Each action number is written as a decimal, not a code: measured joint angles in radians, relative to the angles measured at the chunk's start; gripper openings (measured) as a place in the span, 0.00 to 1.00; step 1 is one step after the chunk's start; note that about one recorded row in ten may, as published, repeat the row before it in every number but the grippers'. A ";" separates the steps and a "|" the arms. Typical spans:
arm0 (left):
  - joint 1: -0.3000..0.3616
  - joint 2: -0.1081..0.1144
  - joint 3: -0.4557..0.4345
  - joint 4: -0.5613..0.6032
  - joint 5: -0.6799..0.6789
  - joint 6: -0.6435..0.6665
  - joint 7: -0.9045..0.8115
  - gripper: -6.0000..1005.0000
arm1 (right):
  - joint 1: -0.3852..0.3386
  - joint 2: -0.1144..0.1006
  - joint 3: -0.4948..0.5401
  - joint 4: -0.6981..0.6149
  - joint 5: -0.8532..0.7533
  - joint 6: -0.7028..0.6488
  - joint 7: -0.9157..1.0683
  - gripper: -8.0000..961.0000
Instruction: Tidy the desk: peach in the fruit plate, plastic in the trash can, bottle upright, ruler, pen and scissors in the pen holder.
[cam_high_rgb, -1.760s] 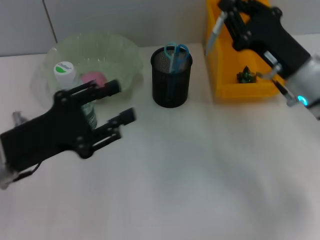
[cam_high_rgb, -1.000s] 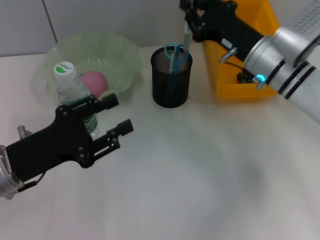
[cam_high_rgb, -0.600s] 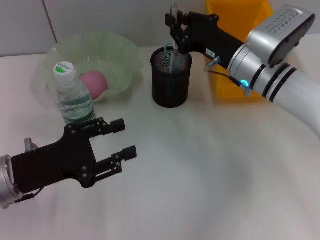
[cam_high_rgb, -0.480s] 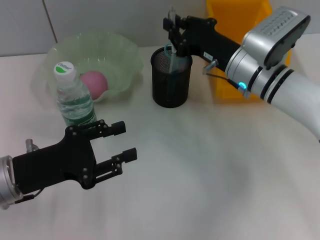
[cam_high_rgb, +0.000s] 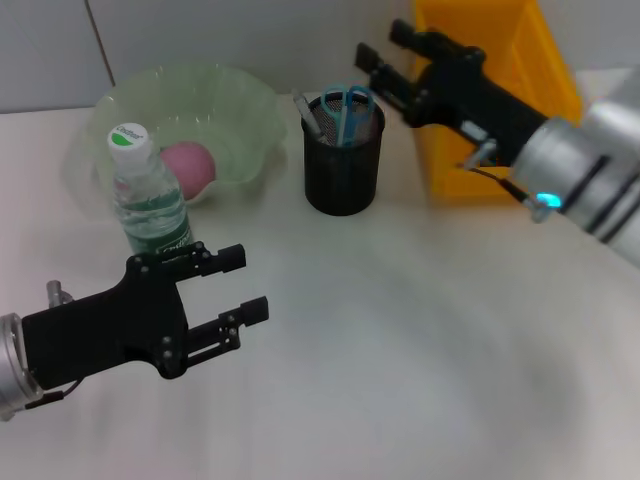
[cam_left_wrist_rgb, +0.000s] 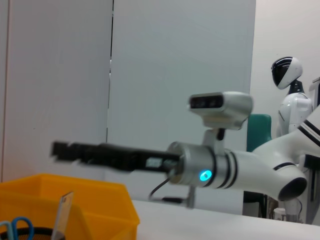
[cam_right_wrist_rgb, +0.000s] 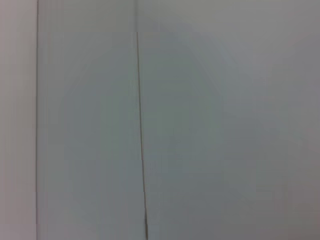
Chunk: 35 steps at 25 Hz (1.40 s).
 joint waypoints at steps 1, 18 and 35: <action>0.000 0.003 0.000 0.001 0.000 -0.004 0.000 0.58 | -0.044 0.000 -0.004 -0.075 -0.002 -0.111 0.127 0.43; -0.036 -0.001 -0.003 0.049 0.182 -0.125 -0.170 0.58 | -0.427 -0.051 -0.478 -0.552 -0.138 -0.605 0.479 0.88; -0.019 -0.035 -0.011 0.046 0.182 -0.131 -0.158 0.57 | -0.425 0.000 -0.481 -0.541 -0.202 -0.516 0.486 0.88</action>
